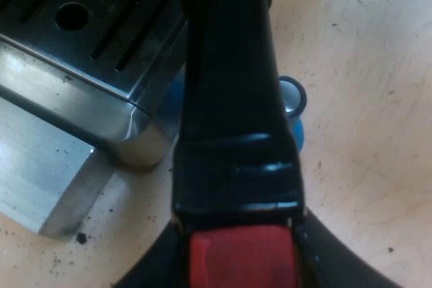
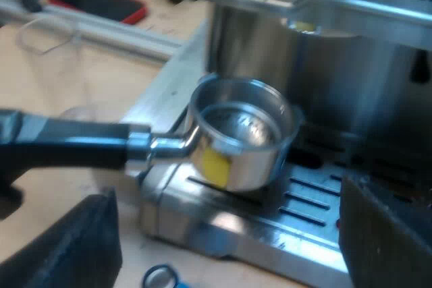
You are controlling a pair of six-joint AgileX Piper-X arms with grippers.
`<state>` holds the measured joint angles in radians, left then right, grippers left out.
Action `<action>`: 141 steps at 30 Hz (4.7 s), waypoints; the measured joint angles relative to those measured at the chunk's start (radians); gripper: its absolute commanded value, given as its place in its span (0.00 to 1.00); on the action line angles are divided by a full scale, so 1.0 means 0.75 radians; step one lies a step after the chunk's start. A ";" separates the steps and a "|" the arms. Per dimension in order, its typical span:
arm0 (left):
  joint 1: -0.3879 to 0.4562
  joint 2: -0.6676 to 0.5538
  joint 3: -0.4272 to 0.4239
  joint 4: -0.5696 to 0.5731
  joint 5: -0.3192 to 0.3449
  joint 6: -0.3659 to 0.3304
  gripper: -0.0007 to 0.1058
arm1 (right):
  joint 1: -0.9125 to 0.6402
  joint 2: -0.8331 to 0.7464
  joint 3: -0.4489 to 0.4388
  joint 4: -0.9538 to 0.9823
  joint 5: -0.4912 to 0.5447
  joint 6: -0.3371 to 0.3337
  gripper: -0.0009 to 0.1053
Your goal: Put the handle in the coffee machine
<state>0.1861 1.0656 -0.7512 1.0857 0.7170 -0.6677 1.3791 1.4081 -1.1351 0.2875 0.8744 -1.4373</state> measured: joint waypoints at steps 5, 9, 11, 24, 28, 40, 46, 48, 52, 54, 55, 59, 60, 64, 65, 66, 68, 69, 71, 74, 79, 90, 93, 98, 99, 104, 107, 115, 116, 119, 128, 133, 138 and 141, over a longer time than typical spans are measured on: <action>0.000 0.083 0.000 -0.053 0.016 0.063 0.01 | 0.000 0.080 0.000 -0.099 0.059 -0.024 0.65; 0.000 0.130 0.000 -0.106 0.033 0.084 0.01 | 0.000 0.127 0.000 -0.168 0.087 -0.028 0.65; 0.000 0.155 0.000 -0.133 0.035 0.084 0.01 | 0.000 0.146 0.000 -0.200 0.104 -0.034 0.65; 0.000 0.369 -0.164 -0.161 0.113 0.204 0.01 | -0.020 0.235 0.000 -0.391 0.175 -0.078 0.65; 0.000 0.419 -0.184 -0.161 0.141 0.228 0.01 | -0.030 0.235 0.000 -0.400 0.212 -0.078 0.65; 0.000 0.475 -0.186 -0.200 0.235 0.233 0.01 | -0.043 0.284 0.000 -0.442 0.361 -0.078 0.66; 0.000 0.475 -0.186 -0.257 0.235 0.233 0.01 | -0.114 0.387 0.000 -0.541 0.338 -0.132 0.66; 0.000 0.475 -0.186 -0.257 0.235 0.233 0.01 | -0.144 0.410 0.000 -0.600 0.320 -0.157 0.66; 0.000 0.475 -0.186 -0.260 0.235 0.233 0.01 | -0.197 0.423 0.000 -0.692 0.191 -0.162 0.66; 0.000 0.475 -0.186 -0.260 0.235 0.233 0.01 | -0.201 0.425 0.000 -0.705 0.168 -0.161 0.66; 0.000 0.475 -0.186 -0.260 0.235 0.233 0.01 | -0.211 0.431 0.000 -0.728 0.132 -0.161 0.66; 0.000 0.489 -0.193 -0.265 0.238 0.233 0.01 | -0.223 0.443 0.000 -0.757 0.068 -0.163 0.66; 0.000 0.492 -0.194 -0.265 0.238 0.233 0.01 | -0.226 0.446 0.000 -0.760 0.065 -0.163 0.66; 0.000 0.498 -0.208 -0.267 0.238 0.233 0.01 | -0.230 0.452 0.000 -0.787 0.063 -0.184 0.66; 0.000 0.498 -0.216 -0.265 0.238 0.233 0.01 | -0.230 0.452 0.000 -0.809 0.061 -0.222 0.66; 0.000 0.498 -0.218 -0.265 0.238 0.233 0.01 | -0.230 0.452 0.000 -0.816 0.060 -0.240 0.66; 0.000 0.498 -0.221 -0.265 0.243 0.233 0.01 | -0.230 0.452 0.000 -0.849 0.060 -0.271 0.66; 0.000 0.498 -0.222 -0.265 0.243 0.233 0.01 | -0.230 0.452 0.000 -0.863 0.057 -0.282 0.66; 0.000 0.498 -0.222 -0.265 0.243 0.233 0.01 | -0.230 0.452 0.000 -0.881 0.057 -0.289 0.66; 0.000 0.498 -0.222 -0.265 0.243 0.233 0.01 | -0.230 0.452 0.000 -0.890 0.056 -0.293 0.66; 0.000 0.498 -0.229 -0.265 0.243 0.233 0.01 | -0.230 0.452 0.000 -0.895 0.056 -0.298 0.66; -0.022 0.508 -0.261 -0.293 0.243 0.233 0.01 | -0.230 0.452 0.000 -0.895 0.056 -0.298 0.66; -0.028 0.511 -0.261 -0.301 0.243 0.233 0.01 | -0.230 0.452 0.000 -0.895 0.056 -0.298 0.66; -0.028 0.511 -0.261 -0.356 0.244 0.220 0.01 | -0.230 0.452 0.000 -0.895 0.056 -0.298 0.66; -0.028 0.511 -0.261 -0.360 0.244 0.220 0.01 | -0.230 0.452 0.000 -0.895 0.056 -0.298 0.66; -0.028 0.511 -0.261 -0.373 0.244 0.218 0.01 | -0.230 0.452 0.000 -0.895 0.056 -0.298 0.66; -0.028 0.511 -0.261 -0.381 0.255 0.215 0.01 | -0.230 0.452 0.000 -0.895 0.056 -0.298 0.66; -0.028 0.514 -0.293 -0.377 0.273 0.196 0.01 | -0.230 0.452 0.000 -0.893 0.056 -0.298 0.66; -0.028 0.518 -0.300 -0.378 0.273 0.190 0.01 | -0.230 0.452 0.000 -0.893 0.056 -0.298 0.66; -0.034 0.520 -0.330 -0.357 0.263 0.109 0.01 | -0.230 0.452 0.000 -0.889 0.056 -0.298 0.66; -0.039 0.536 -0.419 -0.165 0.251 0.083 0.01 | -0.230 0.452 0.000 -0.890 0.056 -0.298 0.66; -0.041 0.543 -0.499 -0.036 0.240 0.157 0.01 | -0.230 0.452 0.000 -0.886 0.056 -0.298 0.66; -0.041 0.552 -0.533 0.017 0.233 0.188 0.01 | -0.230 0.452 0.000 -0.852 0.080 -0.298 0.66; -0.041 0.552 -0.535 0.021 0.231 0.194 0.01 | -0.230 0.452 0.000 -0.809 0.087 -0.298 0.66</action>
<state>0.1551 1.4797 -1.1526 1.1012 0.8905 -0.5221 1.2064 1.7471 -1.1352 -0.3192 0.9398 -1.6605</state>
